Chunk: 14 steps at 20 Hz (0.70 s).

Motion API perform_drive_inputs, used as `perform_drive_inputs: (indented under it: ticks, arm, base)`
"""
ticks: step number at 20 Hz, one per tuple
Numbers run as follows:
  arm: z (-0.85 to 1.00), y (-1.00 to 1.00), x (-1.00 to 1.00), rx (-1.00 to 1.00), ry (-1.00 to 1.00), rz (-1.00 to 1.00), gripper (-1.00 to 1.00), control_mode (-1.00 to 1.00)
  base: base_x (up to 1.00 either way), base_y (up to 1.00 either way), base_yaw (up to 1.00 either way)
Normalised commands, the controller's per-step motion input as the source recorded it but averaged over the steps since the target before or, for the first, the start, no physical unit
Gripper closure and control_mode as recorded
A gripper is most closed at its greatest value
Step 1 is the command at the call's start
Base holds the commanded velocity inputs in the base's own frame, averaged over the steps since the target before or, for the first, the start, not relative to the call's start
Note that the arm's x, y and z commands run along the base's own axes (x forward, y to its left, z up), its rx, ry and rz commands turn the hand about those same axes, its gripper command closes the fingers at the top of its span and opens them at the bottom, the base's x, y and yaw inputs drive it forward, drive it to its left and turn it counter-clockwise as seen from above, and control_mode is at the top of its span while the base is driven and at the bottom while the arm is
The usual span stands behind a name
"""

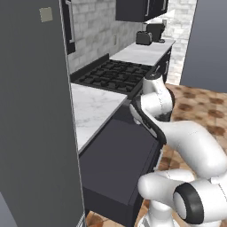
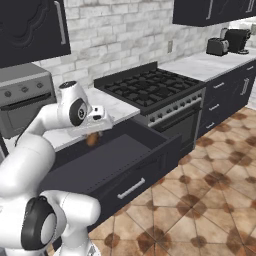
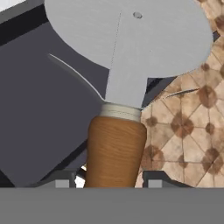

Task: Take the pizza cutter from the drawer on the right and place it on the dining counter for cutting.

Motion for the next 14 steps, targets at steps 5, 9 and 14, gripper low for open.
perform_drive_inputs:
  ticks: [5,9,14]
  arm:
    - [0.24,-0.28,-0.42,0.13,-0.03,-0.08,1.0,-1.0]
    - [0.0,-0.31,-0.48,0.07,-0.13,-0.01,1.0,-1.0]
    - [0.0,-0.07,-0.31,0.01,-0.14,0.0,1.0,-1.0]
  base:
    - [0.0,0.0,0.0]
    - [0.0,0.0,0.0]
    - [0.0,0.0,0.0]
